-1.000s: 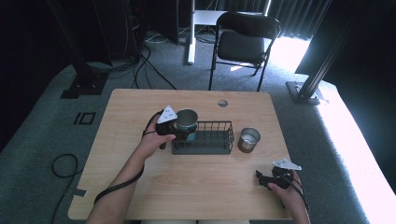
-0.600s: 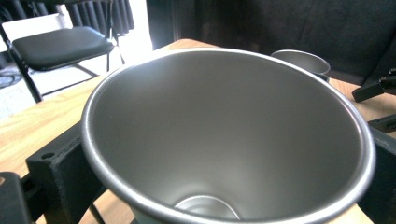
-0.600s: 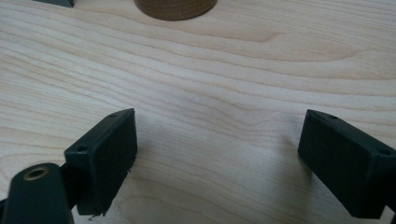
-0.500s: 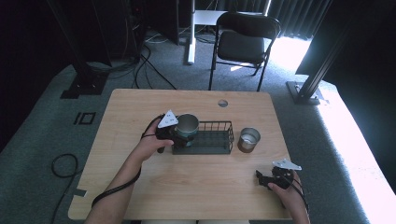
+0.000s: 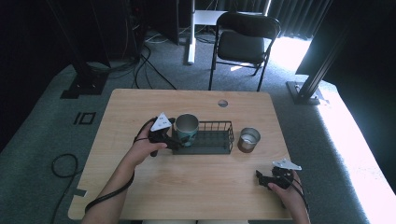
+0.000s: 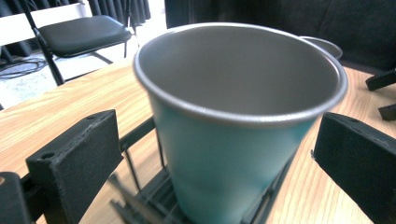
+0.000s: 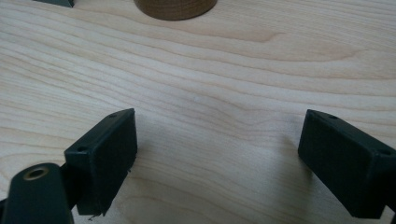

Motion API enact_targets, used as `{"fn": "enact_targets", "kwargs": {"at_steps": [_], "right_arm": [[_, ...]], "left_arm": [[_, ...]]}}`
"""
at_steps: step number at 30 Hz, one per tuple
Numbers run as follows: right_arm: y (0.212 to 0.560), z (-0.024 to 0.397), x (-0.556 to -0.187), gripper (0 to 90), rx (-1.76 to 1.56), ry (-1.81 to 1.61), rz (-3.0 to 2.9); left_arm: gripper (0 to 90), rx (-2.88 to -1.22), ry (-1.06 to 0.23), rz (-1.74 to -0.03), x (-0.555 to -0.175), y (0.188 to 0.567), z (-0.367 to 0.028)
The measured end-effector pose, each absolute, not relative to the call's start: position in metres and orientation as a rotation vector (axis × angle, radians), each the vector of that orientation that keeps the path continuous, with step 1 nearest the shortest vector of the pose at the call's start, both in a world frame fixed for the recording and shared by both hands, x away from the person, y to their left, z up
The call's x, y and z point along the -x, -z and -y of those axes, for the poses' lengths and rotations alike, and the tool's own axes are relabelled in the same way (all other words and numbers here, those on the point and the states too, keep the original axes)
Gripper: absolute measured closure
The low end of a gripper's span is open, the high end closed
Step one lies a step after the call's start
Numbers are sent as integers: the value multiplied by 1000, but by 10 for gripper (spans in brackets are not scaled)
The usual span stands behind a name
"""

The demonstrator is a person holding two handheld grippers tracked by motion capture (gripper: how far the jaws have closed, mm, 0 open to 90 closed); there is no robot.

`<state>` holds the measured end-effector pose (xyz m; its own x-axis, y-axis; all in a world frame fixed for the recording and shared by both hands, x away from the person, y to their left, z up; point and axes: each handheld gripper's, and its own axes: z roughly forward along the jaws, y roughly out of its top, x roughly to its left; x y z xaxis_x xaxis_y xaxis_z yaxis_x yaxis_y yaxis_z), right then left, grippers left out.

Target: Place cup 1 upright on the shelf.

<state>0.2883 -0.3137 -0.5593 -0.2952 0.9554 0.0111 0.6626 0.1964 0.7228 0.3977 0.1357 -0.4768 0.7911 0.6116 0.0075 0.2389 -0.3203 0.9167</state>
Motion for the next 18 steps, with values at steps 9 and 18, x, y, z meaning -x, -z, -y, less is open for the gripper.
{"fn": "enact_targets", "kwargs": {"at_steps": [9, 18], "right_arm": [[559, 314, -288, 112, -1507, -879, -2033], [559, 314, -288, 112, -1507, -879, -2033]], "left_arm": [[14, -1885, -437, -686, -386, 476, -158], [15, -1908, -452, -717, -375, 484, -175]]}}
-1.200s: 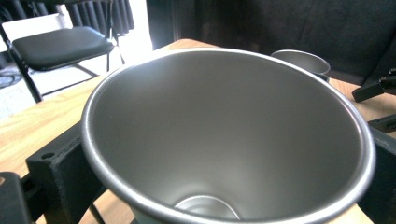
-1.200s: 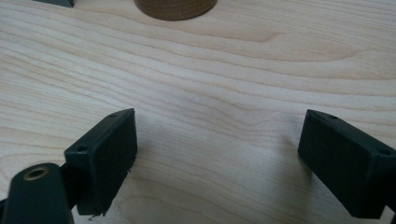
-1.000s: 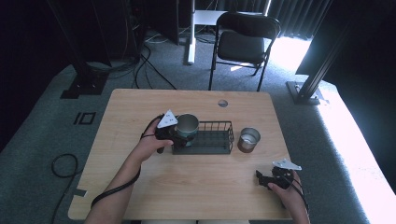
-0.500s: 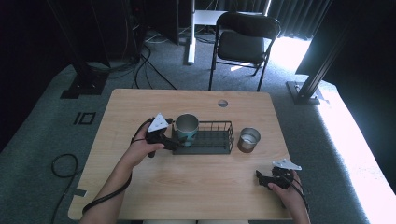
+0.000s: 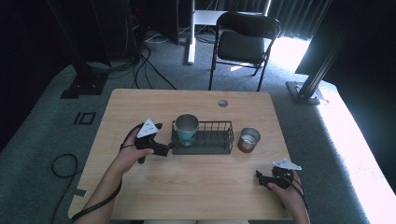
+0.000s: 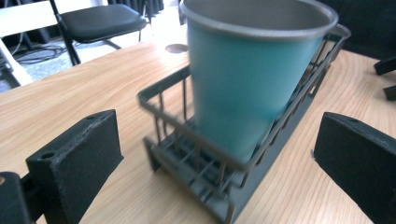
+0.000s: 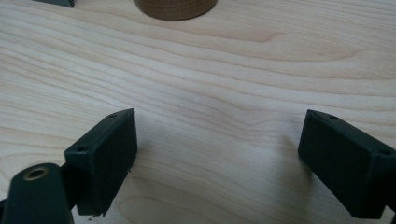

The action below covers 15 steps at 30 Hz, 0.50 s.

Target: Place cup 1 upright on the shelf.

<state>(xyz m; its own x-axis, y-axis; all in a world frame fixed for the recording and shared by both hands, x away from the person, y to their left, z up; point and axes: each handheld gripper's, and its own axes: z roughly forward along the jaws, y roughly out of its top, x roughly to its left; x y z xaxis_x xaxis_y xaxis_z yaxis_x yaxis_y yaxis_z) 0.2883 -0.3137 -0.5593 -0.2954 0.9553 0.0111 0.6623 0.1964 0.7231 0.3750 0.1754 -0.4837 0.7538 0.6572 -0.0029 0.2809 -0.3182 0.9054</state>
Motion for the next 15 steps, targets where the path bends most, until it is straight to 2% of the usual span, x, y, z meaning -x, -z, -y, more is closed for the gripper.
{"fn": "enact_targets", "kwargs": {"at_steps": [15], "right_arm": [[559, 314, -288, 112, -1507, -879, -2033]], "left_arm": [[15, -1879, -456, -871, -360, 503, -213]]}}
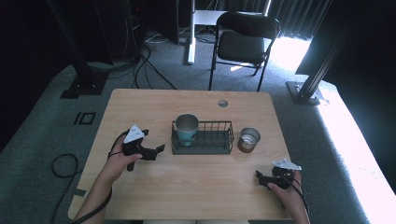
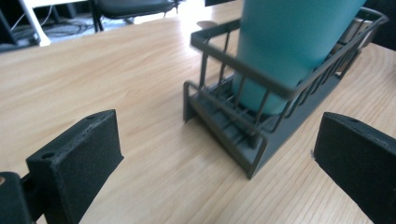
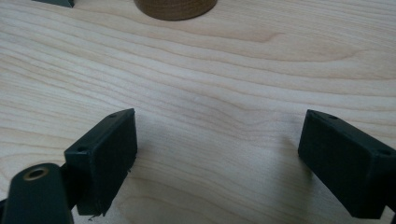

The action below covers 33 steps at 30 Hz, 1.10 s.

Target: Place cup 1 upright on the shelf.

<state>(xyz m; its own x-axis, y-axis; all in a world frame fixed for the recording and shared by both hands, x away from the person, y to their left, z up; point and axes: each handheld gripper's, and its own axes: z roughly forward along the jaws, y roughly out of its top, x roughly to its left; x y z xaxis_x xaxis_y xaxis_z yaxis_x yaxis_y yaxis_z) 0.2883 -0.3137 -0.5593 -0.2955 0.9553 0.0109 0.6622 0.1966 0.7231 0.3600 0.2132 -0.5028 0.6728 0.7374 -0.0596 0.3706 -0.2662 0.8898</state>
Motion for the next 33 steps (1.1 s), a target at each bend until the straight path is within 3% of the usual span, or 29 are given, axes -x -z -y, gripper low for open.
{"fn": "enact_targets", "kwargs": {"at_steps": [33], "right_arm": [[559, 314, -288, 112, -1512, -877, -2028]], "left_arm": [[15, -1976, -535, -1211, -311, 544, -278]]}}
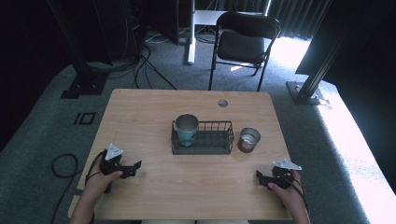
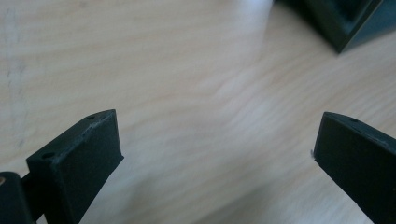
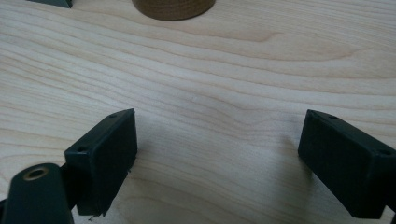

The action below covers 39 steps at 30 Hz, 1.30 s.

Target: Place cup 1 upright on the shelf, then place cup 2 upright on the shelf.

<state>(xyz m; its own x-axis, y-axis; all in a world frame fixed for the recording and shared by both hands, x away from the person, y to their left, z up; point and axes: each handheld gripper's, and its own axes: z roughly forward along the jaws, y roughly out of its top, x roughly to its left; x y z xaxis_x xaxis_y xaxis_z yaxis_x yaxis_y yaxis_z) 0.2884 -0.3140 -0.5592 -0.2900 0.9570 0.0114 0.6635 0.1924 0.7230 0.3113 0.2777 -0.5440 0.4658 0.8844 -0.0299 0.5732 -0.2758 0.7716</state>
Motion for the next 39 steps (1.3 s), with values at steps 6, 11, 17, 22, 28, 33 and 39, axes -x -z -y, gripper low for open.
{"fn": "enact_targets", "kwargs": {"at_steps": [6, 11, 17, 22, 28, 33, 39], "right_arm": [[559, 314, -288, 112, -1513, -878, -2027], [559, 314, -288, 112, -1512, -876, -2028], [559, 314, -289, 111, -1510, -878, -2030], [559, 314, -290, 111, -1506, -879, -2033], [559, 315, -290, 111, -1499, -881, -2040], [559, 315, -290, 111, -1499, -881, -2040], [559, 315, -290, 111, -1498, -881, -2040]], "left_arm": [[15, -1988, -552, -1269, -305, 548, -287], [15, -1996, -568, -1318, -302, 552, -293], [15, -2051, -581, -1350, -300, 557, -294], [15, -2023, -572, -1407, -300, 558, -297], [15, -2018, -574, -1415, -301, 558, -297], [15, -2018, -574, -1415, -301, 558, -297], [15, -2018, -575, -1415, -301, 558, -297]]}}
